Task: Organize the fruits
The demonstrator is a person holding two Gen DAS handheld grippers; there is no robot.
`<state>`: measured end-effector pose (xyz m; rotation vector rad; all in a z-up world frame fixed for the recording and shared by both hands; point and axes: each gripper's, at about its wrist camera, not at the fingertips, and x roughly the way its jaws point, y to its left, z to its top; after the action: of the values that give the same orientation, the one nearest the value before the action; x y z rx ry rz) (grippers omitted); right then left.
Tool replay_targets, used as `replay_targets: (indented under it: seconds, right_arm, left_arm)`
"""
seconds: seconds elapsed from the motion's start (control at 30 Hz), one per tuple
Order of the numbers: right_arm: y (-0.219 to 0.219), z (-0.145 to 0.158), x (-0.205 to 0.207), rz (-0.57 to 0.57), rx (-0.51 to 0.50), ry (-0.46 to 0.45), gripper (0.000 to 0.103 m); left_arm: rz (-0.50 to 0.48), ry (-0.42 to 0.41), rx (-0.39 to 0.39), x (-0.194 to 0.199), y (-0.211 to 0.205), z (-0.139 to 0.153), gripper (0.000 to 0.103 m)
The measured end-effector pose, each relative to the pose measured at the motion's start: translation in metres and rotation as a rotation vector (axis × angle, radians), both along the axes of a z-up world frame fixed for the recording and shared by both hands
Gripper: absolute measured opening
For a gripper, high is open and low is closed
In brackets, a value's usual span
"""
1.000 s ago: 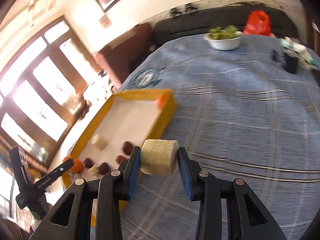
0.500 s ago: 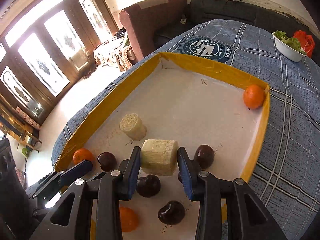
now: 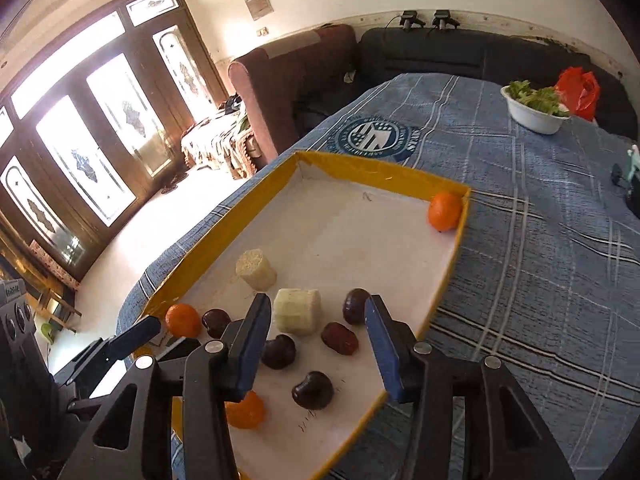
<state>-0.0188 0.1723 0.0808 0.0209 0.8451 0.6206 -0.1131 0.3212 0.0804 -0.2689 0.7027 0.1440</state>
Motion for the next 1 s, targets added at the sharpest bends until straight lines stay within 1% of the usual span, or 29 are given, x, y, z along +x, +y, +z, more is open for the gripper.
replay_targets:
  seconds: [0.17, 0.2, 0.27, 0.33, 0.5, 0.6, 0.8, 0.9, 1.0]
  right_arm:
    - [-0.05, 0.004, -0.037, -0.12, -0.03, -0.088, 0.058]
    - [-0.059, 0.005, -0.045, -0.147, -0.037, -0.105, 0.059]
    - [-0.078, 0.004, -0.06, -0.198, -0.043, -0.136, 0.06]
    - [-0.093, 0.002, -0.071, -0.233, -0.037, -0.15, 0.062]
    - [-0.122, 0.0, -0.095, -0.291, 0.009, -0.141, 0.064]
    - [-0.134, -0.001, -0.109, -0.328, 0.014, -0.154, 0.064]
    - [-0.138, 0.002, -0.133, -0.351, -0.028, -0.214, 0.068]
    - [-0.139, 0.005, -0.14, -0.355, -0.027, -0.237, 0.072]
    - [-0.137, 0.007, -0.144, -0.355, -0.032, -0.254, 0.074]
  left_arm:
    - [0.016, -0.052, 0.144, -0.016, -0.039, 0.018, 0.091]
    - [0.018, -0.058, 0.162, -0.018, -0.045, 0.021, 0.094]
    - [0.016, -0.074, 0.199, -0.025, -0.062, 0.027, 0.097]
    - [0.009, -0.082, 0.219, -0.03, -0.074, 0.031, 0.098]
    - [-0.019, -0.116, 0.242, -0.047, -0.102, 0.045, 0.098]
    - [-0.025, -0.129, 0.26, -0.057, -0.114, 0.051, 0.098]
    - [-0.038, -0.134, 0.268, -0.071, -0.129, 0.058, 0.099]
    - [-0.045, -0.136, 0.266, -0.073, -0.133, 0.061, 0.099]
    - [-0.05, -0.131, 0.271, -0.074, -0.137, 0.059, 0.099]
